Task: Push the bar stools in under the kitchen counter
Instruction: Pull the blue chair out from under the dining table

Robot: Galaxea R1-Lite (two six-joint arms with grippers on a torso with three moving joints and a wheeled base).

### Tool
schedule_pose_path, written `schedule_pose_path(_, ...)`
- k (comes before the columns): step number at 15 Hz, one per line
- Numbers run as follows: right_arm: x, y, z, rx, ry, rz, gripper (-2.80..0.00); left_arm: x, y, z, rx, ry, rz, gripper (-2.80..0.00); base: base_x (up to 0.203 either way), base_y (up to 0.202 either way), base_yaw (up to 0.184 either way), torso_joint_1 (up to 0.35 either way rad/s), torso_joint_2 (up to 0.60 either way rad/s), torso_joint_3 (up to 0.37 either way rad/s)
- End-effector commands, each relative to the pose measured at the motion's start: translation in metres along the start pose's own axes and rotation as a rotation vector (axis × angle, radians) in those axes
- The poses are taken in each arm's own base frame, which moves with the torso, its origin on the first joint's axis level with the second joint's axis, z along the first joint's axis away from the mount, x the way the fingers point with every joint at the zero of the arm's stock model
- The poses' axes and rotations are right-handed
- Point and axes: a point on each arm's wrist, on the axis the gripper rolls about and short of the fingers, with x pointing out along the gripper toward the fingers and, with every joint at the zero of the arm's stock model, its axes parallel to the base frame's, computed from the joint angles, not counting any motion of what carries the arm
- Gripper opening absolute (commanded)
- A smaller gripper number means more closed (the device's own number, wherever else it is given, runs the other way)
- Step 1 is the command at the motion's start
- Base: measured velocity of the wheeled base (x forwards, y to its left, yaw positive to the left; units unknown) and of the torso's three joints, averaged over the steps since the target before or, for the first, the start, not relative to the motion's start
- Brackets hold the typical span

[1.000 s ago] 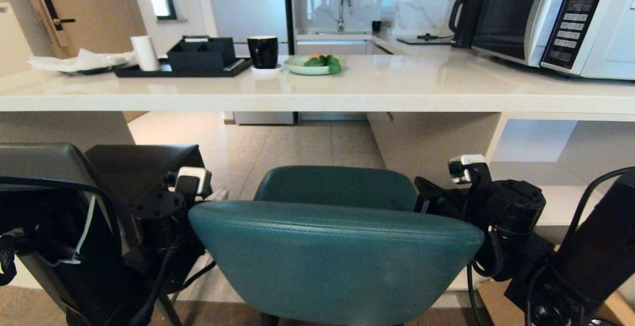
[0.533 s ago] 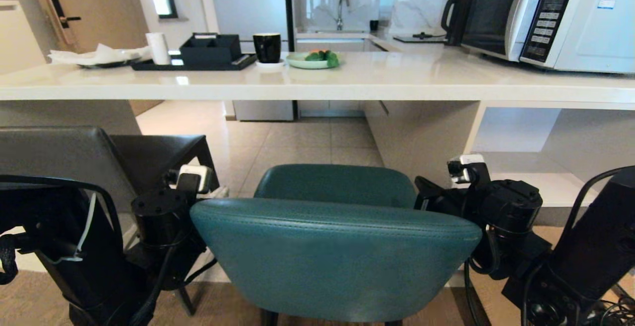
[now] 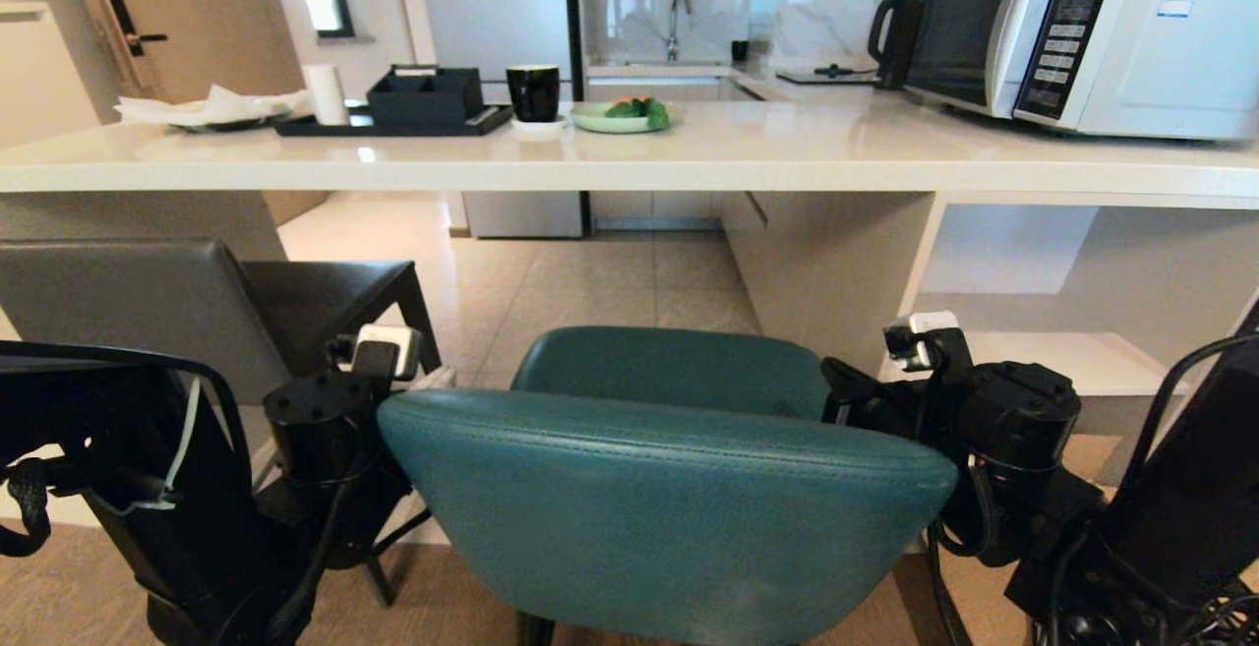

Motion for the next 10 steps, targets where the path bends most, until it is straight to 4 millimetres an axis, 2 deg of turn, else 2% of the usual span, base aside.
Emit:
schedule_pose_path(1,-0.009,0.009,0.009,0.007,-0.034,0.035,-2.80,0.002,-0.001,-0.006,0.006,0.018,0.001,-2.80,0.000,0.000,0.000,0.000,0.00,0.000)
schedule_pose_path(4,-0.018,0.023,0.008,0.004,-0.025,0.066,-2.80,0.004,-0.002,-0.009,0.008,0.027,0.002,-2.80,0.000,0.000,0.000,0.000,0.00,0.000)
schedule_pose_path(10,0.002,0.006,-0.005,0.004,0.000,0.001,-2.80,-0.026,-0.005,-0.006,0.022,0.056,-0.040,-2.80,0.000,0.000,0.000,0.000,0.00,0.000)
